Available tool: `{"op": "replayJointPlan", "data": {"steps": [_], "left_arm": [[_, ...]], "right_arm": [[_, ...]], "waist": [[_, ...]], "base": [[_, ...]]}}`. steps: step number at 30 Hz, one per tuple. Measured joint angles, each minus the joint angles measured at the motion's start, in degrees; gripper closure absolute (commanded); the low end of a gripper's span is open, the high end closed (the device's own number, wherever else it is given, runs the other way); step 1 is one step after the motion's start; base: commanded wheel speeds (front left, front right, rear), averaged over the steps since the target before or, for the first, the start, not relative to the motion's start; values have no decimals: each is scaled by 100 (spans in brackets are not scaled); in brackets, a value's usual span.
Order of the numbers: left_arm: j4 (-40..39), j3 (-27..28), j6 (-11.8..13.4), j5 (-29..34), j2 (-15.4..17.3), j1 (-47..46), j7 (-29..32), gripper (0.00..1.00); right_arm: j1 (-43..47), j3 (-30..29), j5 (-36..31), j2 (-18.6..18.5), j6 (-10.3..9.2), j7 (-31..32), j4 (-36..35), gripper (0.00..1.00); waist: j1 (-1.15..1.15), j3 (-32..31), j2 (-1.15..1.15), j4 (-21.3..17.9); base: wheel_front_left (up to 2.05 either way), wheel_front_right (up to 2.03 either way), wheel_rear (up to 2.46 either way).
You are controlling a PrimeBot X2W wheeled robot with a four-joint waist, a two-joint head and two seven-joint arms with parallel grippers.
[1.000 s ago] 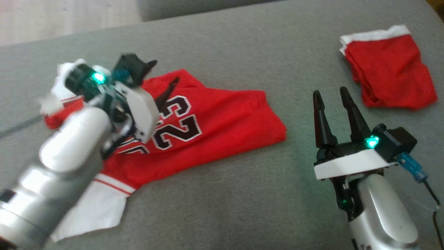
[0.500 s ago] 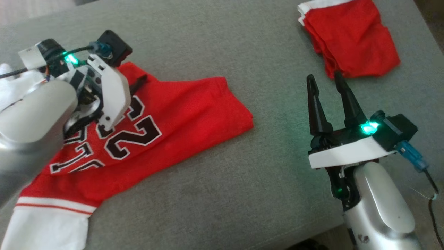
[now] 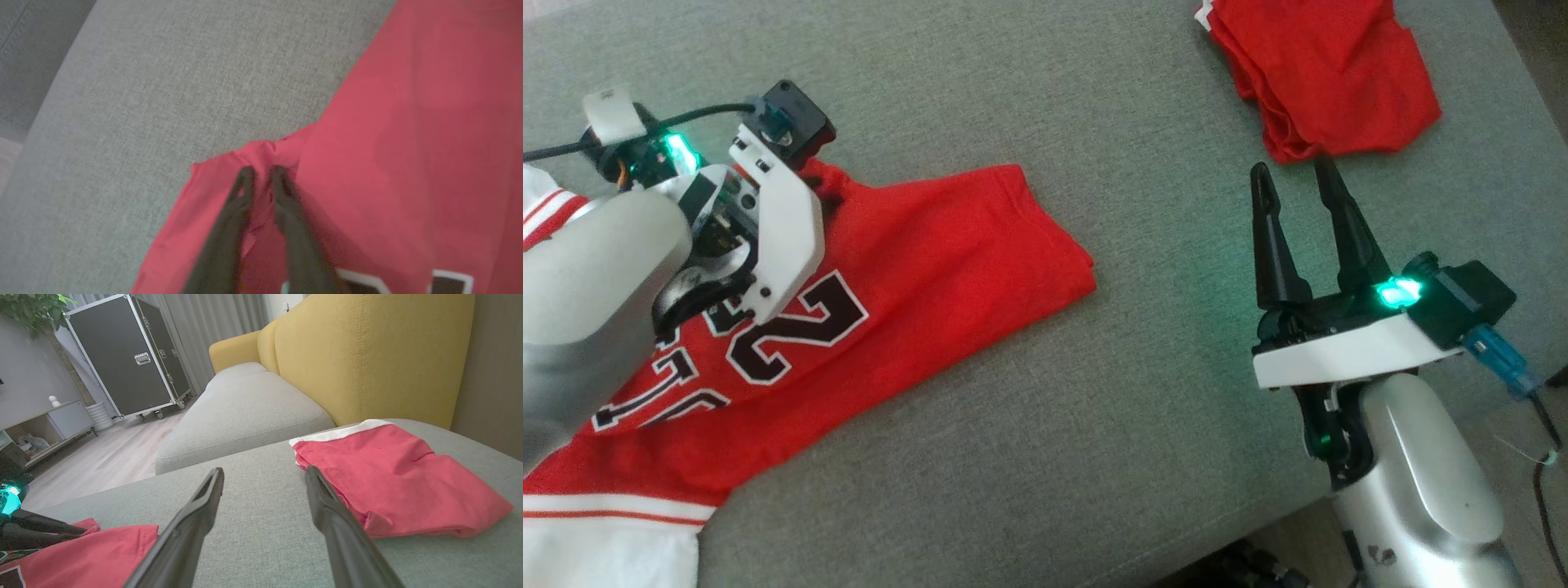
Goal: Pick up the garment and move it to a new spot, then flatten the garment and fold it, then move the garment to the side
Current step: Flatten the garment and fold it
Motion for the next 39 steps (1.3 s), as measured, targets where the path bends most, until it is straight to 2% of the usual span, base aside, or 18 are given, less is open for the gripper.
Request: {"op": "replayJointPlan", "data": {"steps": [5,12,17,22,26,27,28,33,39], "left_arm": [[149,-7,-2,2,-7,-41,-413,100],[1460,69,30,543,-275,-612,-2114,100],[2256,364,367,811,-682,-959,-3176,100],[2926,530,695,1023,-898,-1261,-3898,100],[3354,550,767,1129,-1049,-1529,-4219,100],[3530,547,761,1152,-1127,-1581,-4334,85],[3616,546,761,1201,-1179,-1586,-4403,0],[3941,603,869,1211,-1441,-1585,-4741,0],[4124,878,861,973,-1635,-1459,-4923,0]], "right_arm": [[-22,7,4,0,0,0,-33,0],[-111,16,60,0,0,0,-69,0],[-120,40,115,0,0,0,-83,0],[-121,93,201,1,0,0,-98,0],[-121,132,250,1,0,0,-109,0],[-121,132,254,1,0,0,-119,0],[-121,129,254,1,0,0,-126,0],[-125,45,253,1,0,0,-142,0],[-135,-115,104,2,0,0,-136,0]], "waist": [[0,65,0,-26],[0,143,0,-98],[0,193,0,-178],[0,256,0,-293],[0,310,0,-373],[0,336,0,-391],[0,349,0,-392],[0,352,0,-288],[0,193,0,-4]], "base": [[0,0,0],[0,0,0],[0,0,0],[0,0,0],[0,0,0],[0,0,0],[0,0,0],[0,0,0],[0,0,0]]}}
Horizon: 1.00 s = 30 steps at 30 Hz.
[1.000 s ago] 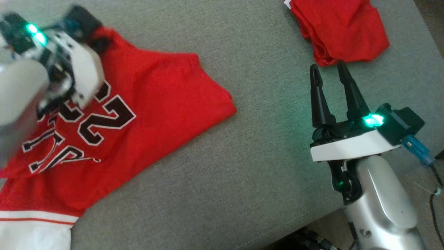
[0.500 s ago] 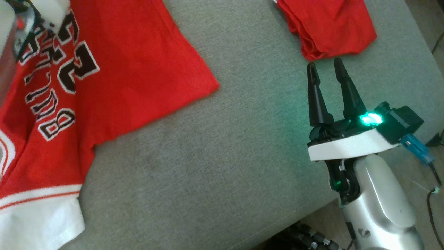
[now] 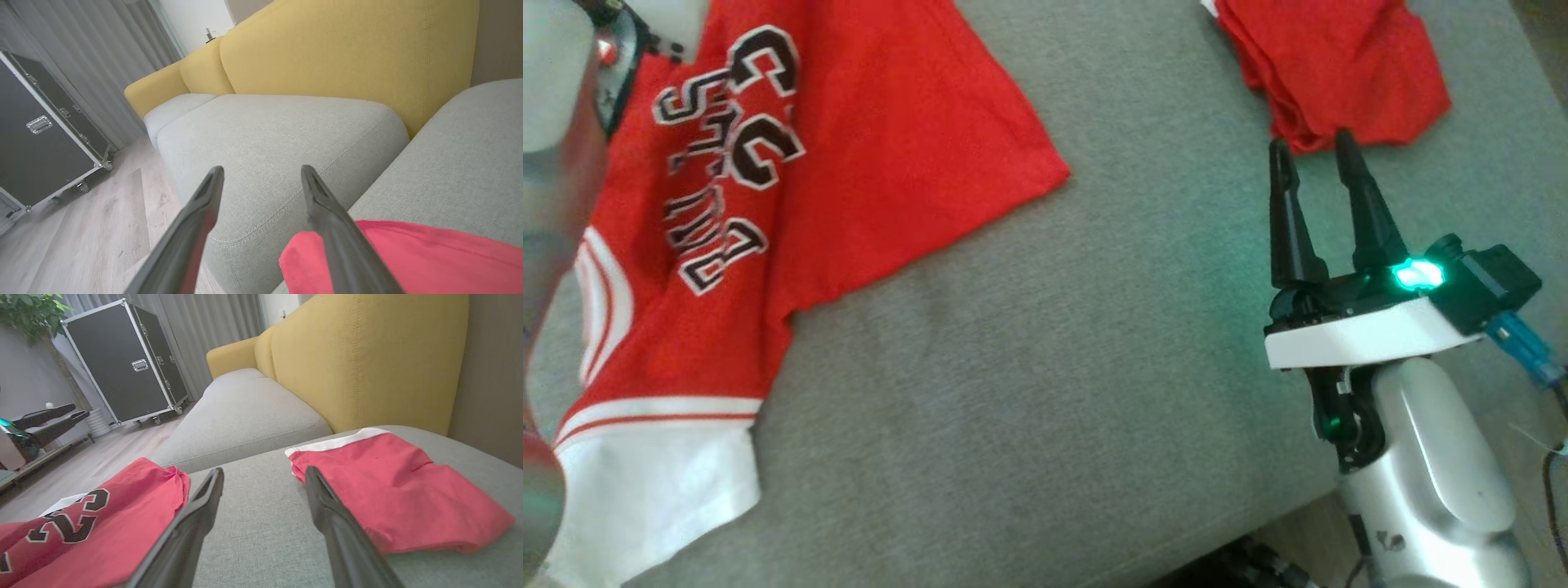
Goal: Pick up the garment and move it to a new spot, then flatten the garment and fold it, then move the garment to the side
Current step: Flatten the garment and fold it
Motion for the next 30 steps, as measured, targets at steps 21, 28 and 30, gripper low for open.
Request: {"op": "replayJointPlan", "data": {"steps": [21,28,30], "left_arm": [[-2855,2160,633,113,-163,3900,-49,0],[-3835,3226,909,387,-472,5809,-49,0],[-3898,3344,910,436,-545,6045,-48,0]], "right_arm": [[625,-846,-710,-3,0,-1,388,0],[856,-805,-818,0,0,-1,485,0],[856,-813,-818,0,0,-1,489,0]], "waist": [[-1,-1535,0,1670],[-1,-2008,0,2202],[-1,-2061,0,2257]], "base": [[0,0,0],[0,0,0],[0,0,0]]}}
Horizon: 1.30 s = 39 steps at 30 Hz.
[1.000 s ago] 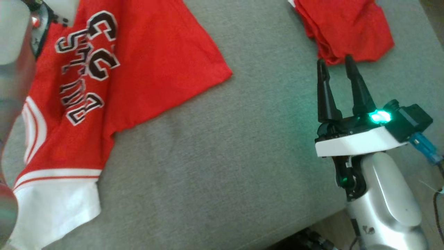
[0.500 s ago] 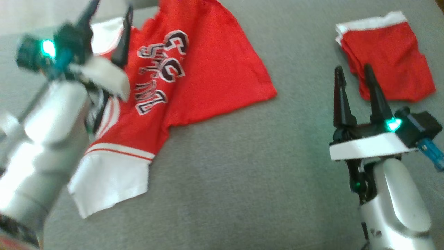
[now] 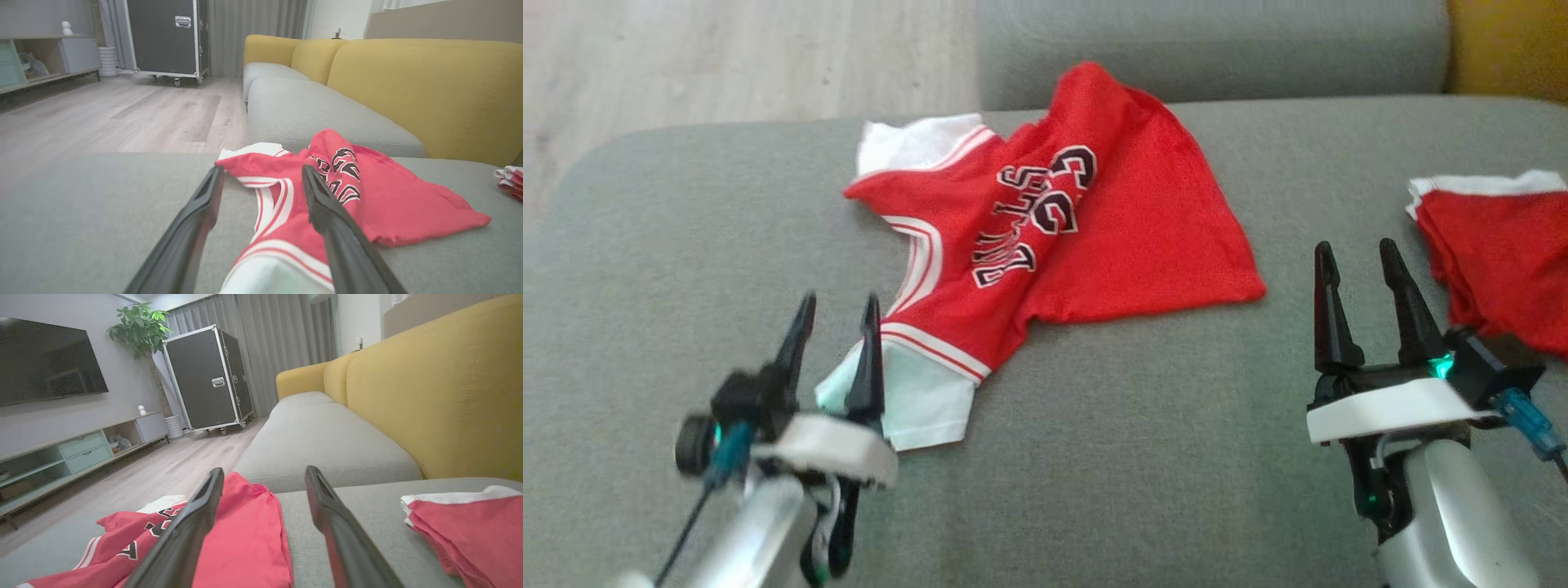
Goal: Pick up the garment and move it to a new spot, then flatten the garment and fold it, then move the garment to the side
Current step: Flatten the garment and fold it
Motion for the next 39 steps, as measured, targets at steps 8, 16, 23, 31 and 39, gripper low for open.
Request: {"op": "replayJointPlan", "data": {"steps": [8,16,23,31,39], "left_arm": [[-192,809,-112,458,-350,807,0,0],[579,856,-302,515,-390,856,42,0],[1158,666,-201,584,-275,885,700,0],[1358,580,-255,567,-202,810,1070,0],[1372,512,-460,508,-214,654,1149,100]], "right_arm": [[40,15,0,0,0,0,4,0],[122,81,1,0,0,0,55,0],[122,86,2,0,0,0,59,0],[103,62,2,0,0,0,-7,0],[99,13,1,0,0,0,5,0]], "waist": [[1,-191,0,176],[1,-182,0,1],[2,-87,0,-111],[2,154,0,-159],[2,220,0,-139]], "base": [[0,0,0],[0,0,0],[0,0,0],[0,0,0],[0,0,0]]}}
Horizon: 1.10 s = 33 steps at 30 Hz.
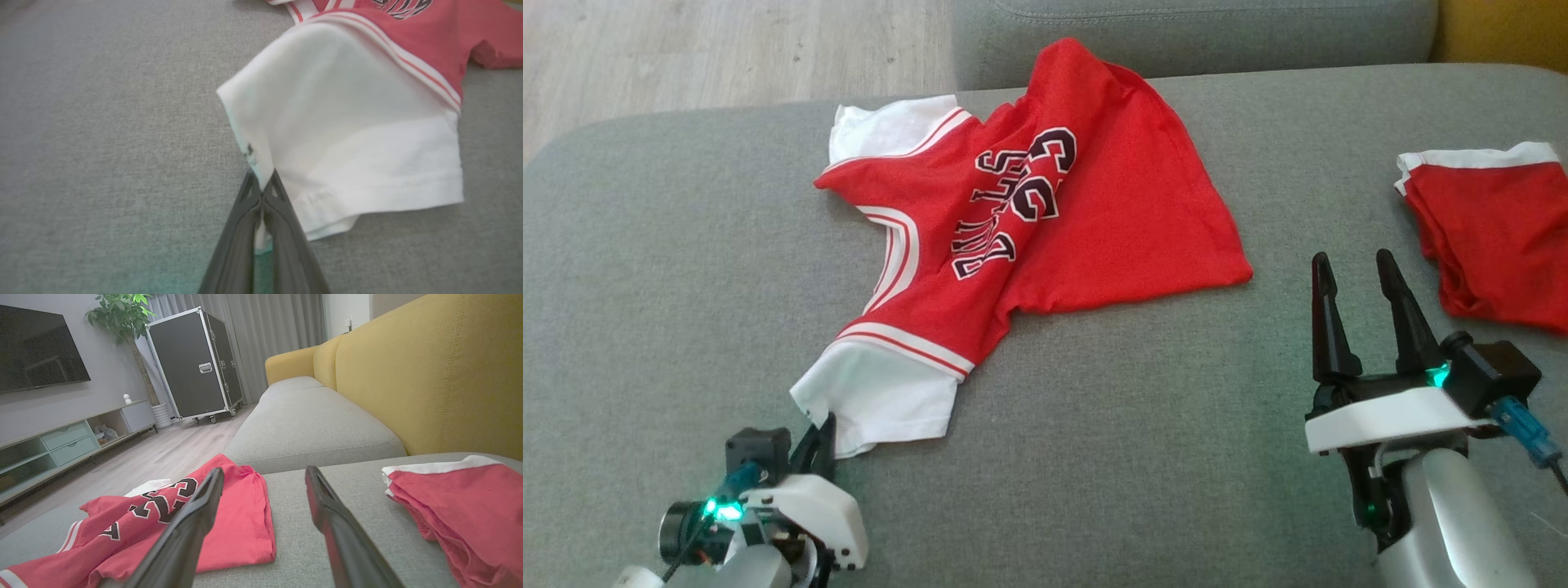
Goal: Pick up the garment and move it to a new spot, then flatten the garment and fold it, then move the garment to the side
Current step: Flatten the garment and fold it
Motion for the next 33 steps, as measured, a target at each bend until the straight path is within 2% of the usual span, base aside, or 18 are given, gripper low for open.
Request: {"op": "replayJointPlan", "data": {"steps": [4,9,13,20,27,33], "left_arm": [[-90,65,-198,-221,-35,10,-171,100],[-486,298,-140,-236,-25,-4,-884,100],[-1165,597,-152,-204,-86,-6,-1106,100],[-1880,984,-159,112,-185,64,-1126,100],[-2123,1088,-361,426,-436,209,-1140,100],[-2169,1206,-531,621,-598,207,-1140,100]], "right_arm": [[-8,-3,-1,0,0,0,29,0],[-38,-10,-40,0,0,0,132,0],[-230,-29,-222,0,0,0,376,0],[-772,-138,-350,-1,0,179,1574,0],[-1709,-342,-345,-8,0,658,3058,0],[-2297,-394,-550,-11,0,801,4118,0]], "waist": [[0,-44,0,23],[0,-124,0,45],[0,-170,0,132],[0,-150,0,226],[0,-39,0,382],[0,90,0,534]], "base": [[0,0,0],[0,0,0],[0,0,0],[0,0,0],[0,0,0],[0,0,0]]}}
